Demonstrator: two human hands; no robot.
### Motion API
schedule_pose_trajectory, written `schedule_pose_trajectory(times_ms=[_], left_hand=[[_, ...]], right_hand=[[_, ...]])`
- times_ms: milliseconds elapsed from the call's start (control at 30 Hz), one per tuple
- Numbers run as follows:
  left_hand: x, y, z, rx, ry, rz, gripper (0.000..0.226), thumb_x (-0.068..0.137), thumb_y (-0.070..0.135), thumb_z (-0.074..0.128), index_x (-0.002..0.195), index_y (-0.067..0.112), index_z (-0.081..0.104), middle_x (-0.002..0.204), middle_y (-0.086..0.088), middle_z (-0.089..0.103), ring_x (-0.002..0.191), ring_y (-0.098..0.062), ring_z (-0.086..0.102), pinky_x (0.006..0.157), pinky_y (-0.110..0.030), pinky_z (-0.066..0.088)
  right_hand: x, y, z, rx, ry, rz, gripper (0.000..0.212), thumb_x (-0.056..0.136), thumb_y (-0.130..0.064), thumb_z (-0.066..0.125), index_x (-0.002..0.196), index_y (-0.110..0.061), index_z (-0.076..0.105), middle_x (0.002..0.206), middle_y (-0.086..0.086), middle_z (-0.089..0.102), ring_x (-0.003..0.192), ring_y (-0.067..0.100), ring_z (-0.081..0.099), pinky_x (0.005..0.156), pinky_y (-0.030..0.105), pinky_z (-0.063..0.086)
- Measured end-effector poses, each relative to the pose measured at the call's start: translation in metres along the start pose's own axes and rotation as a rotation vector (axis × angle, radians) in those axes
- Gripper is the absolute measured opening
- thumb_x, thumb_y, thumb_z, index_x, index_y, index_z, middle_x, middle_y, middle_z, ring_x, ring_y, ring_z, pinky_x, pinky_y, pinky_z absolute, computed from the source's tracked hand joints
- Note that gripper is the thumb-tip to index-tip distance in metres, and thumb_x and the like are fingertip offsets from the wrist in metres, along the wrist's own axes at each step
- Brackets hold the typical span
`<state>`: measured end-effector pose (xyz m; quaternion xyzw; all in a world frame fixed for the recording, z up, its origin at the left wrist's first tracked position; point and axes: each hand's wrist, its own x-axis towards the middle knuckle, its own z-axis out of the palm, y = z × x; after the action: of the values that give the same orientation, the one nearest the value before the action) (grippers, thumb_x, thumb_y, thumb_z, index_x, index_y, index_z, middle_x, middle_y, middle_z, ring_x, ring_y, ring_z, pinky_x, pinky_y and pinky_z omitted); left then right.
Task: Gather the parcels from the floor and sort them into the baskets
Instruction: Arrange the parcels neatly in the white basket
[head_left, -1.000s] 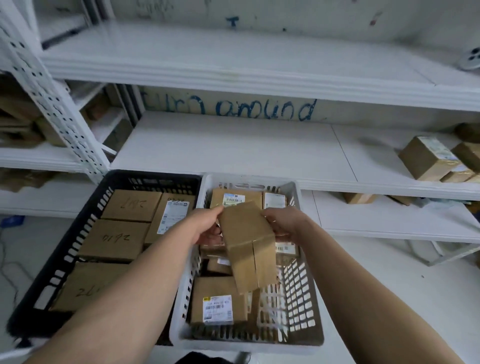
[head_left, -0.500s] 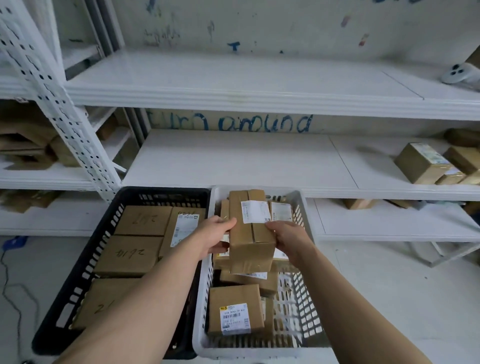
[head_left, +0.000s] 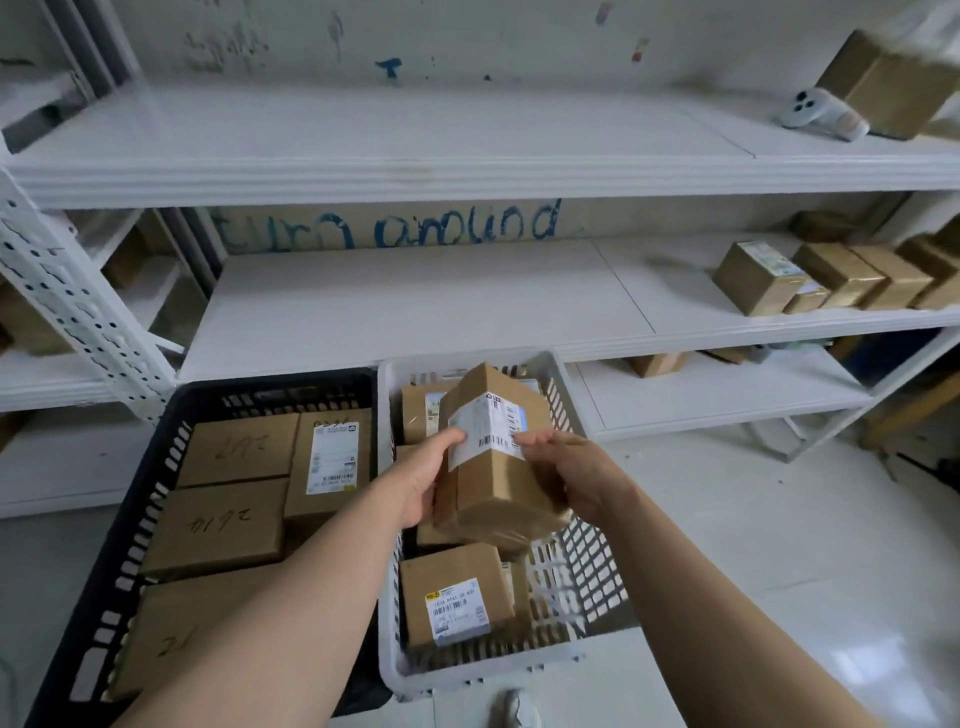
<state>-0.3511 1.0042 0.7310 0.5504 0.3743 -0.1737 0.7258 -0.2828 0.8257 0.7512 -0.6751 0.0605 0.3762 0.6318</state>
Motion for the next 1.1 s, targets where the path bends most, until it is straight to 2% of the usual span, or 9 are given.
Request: schedule_pose_trajectory(times_ms=[67,200,333,433,533,633,767,967,1100], left_hand=[[0.002,-0.002,0.007,0.026,-0.015,0.020,0.030,0.092,0.042,0.053,0.109,0.018,0.061,0.094,-0.012,0.067,0.087,-0.026,0.063,0.082,-0.038,0.051],[0.007,-0.010,0.022,0.126,-0.007,0.020,0.024,0.098,0.036,0.047,0.113,0.019,0.057,0.088,-0.009,0.065,0.076,-0.022,0.062,0.063,-0.029,0.051],[0.022,-0.027,0.037,0.265,-0.022,-0.004,0.034,0.097,0.035,0.045,0.116,0.013,0.063,0.101,-0.011,0.068,0.091,-0.026,0.062,0.078,-0.033,0.047],[0.030,-0.040,0.047,0.297,-0.042,-0.064,0.033,0.097,0.039,0.044,0.114,0.016,0.062,0.102,-0.009,0.068,0.091,-0.025,0.063,0.082,-0.036,0.051],[0.032,-0.050,0.058,0.203,-0.110,-0.135,0.029,0.101,0.035,0.041,0.109,0.017,0.062,0.096,-0.008,0.067,0.087,-0.024,0.064,0.076,-0.036,0.054],[0.040,-0.061,0.067,0.157,-0.153,-0.166,0.038,0.101,0.043,0.039,0.109,0.016,0.065,0.102,-0.010,0.067,0.101,-0.029,0.062,0.084,-0.040,0.053],[0.054,-0.076,0.074,0.119,-0.136,-0.217,0.040,0.101,0.046,0.036,0.114,0.017,0.062,0.113,-0.013,0.067,0.108,-0.032,0.061,0.092,-0.044,0.050],[0.070,-0.088,0.076,0.264,-0.012,-0.209,0.033,0.104,0.030,0.039,0.117,0.006,0.057,0.095,-0.011,0.064,0.081,-0.025,0.060,0.062,-0.035,0.052],[0.083,-0.094,0.075,0.343,0.053,-0.182,0.028,0.101,0.021,0.046,0.124,0.008,0.056,0.109,-0.011,0.065,0.088,-0.024,0.062,0.067,-0.034,0.057]], right_hand=[[-0.002,0.005,-0.005,-0.015,0.055,0.007,0.007,0.089,-0.005,0.064,0.093,-0.011,0.065,0.096,0.010,0.068,0.082,0.021,0.064,0.060,0.028,0.053],[-0.004,0.015,-0.022,-0.094,0.141,0.029,0.015,0.085,-0.002,0.068,0.095,-0.011,0.062,0.101,0.012,0.068,0.084,0.022,0.065,0.065,0.030,0.054],[0.002,0.027,-0.037,-0.246,0.207,0.052,0.022,0.080,0.003,0.070,0.088,-0.016,0.063,0.101,0.011,0.069,0.089,0.026,0.065,0.072,0.032,0.054],[0.004,0.034,-0.047,-0.305,0.226,0.069,0.027,0.076,0.010,0.069,0.085,-0.014,0.062,0.093,0.012,0.070,0.077,0.023,0.066,0.064,0.027,0.051],[0.007,0.043,-0.055,-0.392,0.234,0.115,0.026,0.075,0.008,0.070,0.086,-0.014,0.063,0.093,0.010,0.071,0.086,0.024,0.067,0.078,0.033,0.056],[0.016,0.054,-0.062,-0.471,0.247,0.138,0.021,0.077,0.003,0.072,0.083,-0.016,0.065,0.104,0.013,0.070,0.099,0.029,0.067,0.093,0.039,0.054],[0.028,0.064,-0.066,-0.737,0.220,0.158,0.023,0.082,-0.006,0.067,0.105,-0.007,0.067,0.108,0.013,0.066,0.101,0.027,0.064,0.091,0.036,0.054],[0.048,0.081,-0.067,-0.986,0.175,0.177,0.032,0.085,-0.007,0.055,0.116,-0.003,0.063,0.118,0.013,0.065,0.108,0.028,0.061,0.086,0.031,0.052],[0.057,0.088,-0.067,-0.997,0.162,0.205,0.052,0.093,-0.007,0.045,0.144,-0.006,0.035,0.141,0.014,0.049,0.126,0.030,0.050,0.098,0.034,0.043]])
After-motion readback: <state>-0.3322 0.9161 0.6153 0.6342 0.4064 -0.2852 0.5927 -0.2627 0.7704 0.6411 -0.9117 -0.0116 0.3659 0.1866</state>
